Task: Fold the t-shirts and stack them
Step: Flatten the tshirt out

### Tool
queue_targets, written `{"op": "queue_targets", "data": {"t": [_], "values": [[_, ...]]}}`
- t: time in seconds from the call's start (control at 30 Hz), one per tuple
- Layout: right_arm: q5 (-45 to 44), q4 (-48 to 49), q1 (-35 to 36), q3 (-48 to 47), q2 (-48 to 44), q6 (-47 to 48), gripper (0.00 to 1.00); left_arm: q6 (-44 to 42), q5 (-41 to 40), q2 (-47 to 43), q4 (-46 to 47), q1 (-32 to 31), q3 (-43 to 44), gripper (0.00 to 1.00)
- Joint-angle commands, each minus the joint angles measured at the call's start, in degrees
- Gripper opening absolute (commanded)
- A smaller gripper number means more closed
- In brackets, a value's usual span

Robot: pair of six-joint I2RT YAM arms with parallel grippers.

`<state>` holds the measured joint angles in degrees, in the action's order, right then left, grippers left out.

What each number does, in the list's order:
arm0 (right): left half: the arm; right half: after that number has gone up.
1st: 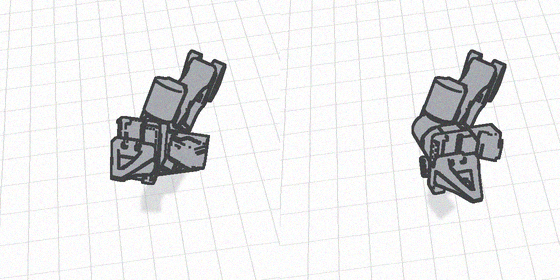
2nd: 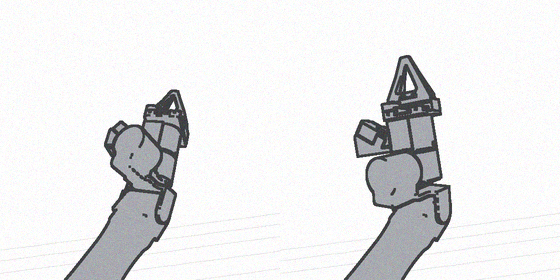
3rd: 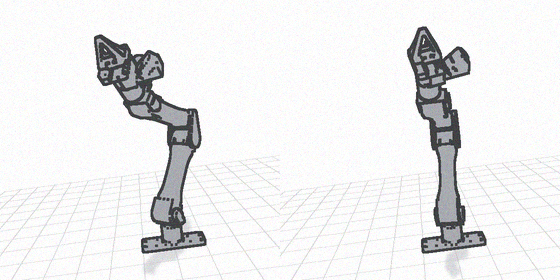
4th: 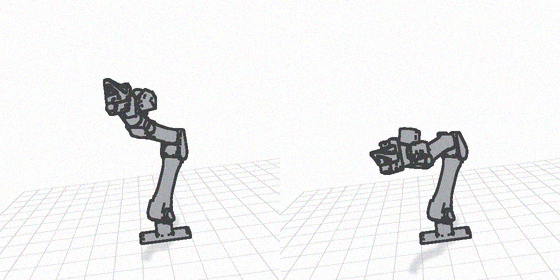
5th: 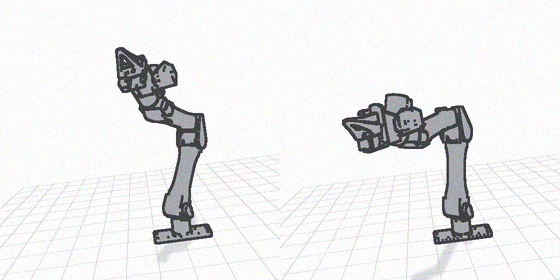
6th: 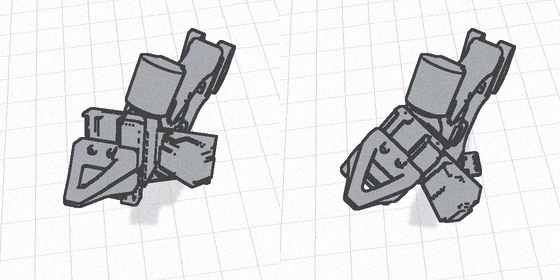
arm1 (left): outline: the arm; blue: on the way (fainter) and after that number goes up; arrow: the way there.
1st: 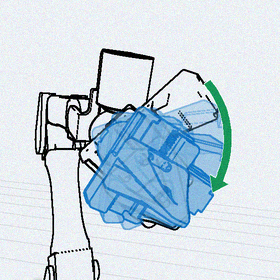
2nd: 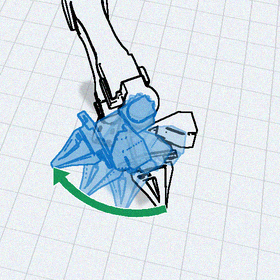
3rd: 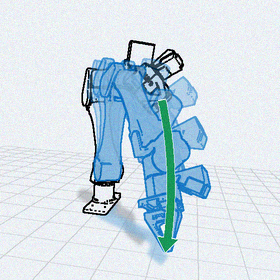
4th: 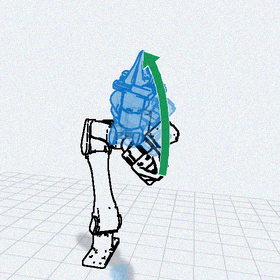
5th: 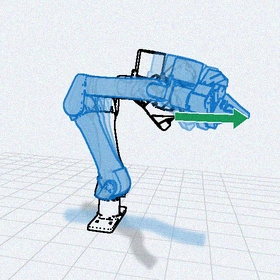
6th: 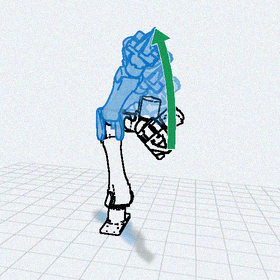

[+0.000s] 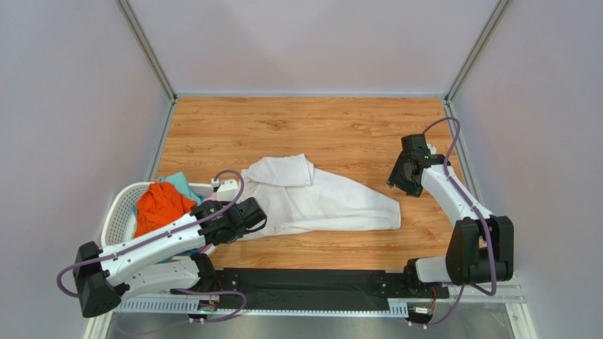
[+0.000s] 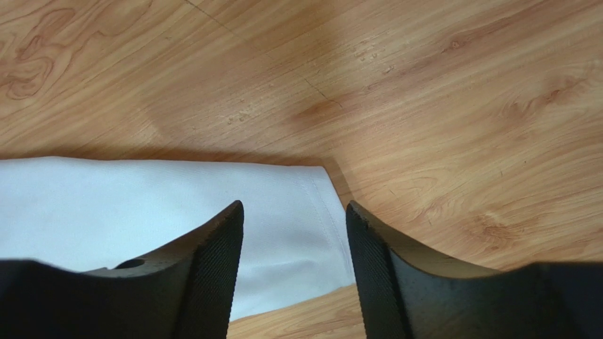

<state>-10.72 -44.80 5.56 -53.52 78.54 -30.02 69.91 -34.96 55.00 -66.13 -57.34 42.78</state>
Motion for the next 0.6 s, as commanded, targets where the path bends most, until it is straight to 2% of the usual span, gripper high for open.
{"op": "queue_targets", "data": {"t": [0.0, 0.13, 0.27, 0.33, 0.37, 0.47, 0.57], "values": [[1.7, 0.5, 0.0, -1.3, -2.2, 3.6, 0.59, -1.2, -0.1, -0.9, 1.2, 0.2, 0.2, 0.00], [2.4, -3.6, 0.0, 4.1, -11.4, 2.3, 0.69, -1.4, 0.0, -1.0, 1.5, 0.2, 0.2, 0.00], [7.4, -5.0, 0.0, 13.2, -21.2, -0.4, 0.70, -1.4, 0.1, -0.9, 1.8, 0.2, 0.0, 0.00], [8.8, -5.2, 0.0, 14.8, -23.9, -2.8, 0.70, -1.5, 0.2, -0.9, 2.0, 0.2, 0.0, 0.00], [14.1, -5.2, 0.1, 15.1, -25.5, -3.5, 0.70, -1.5, 0.2, -0.9, 2.0, 0.2, 0.0, 0.00], [19.1, -4.3, 1.0, 17.7, -28.3, -9.0, 0.69, -1.4, 0.3, -1.0, 2.1, 0.2, 0.1, 0.00], [17.1, -3.6, 3.1, 21.3, -29.7, -11.5, 0.69, -1.4, 0.4, -0.8, 2.7, 0.2, 0.0, 0.00]]}}
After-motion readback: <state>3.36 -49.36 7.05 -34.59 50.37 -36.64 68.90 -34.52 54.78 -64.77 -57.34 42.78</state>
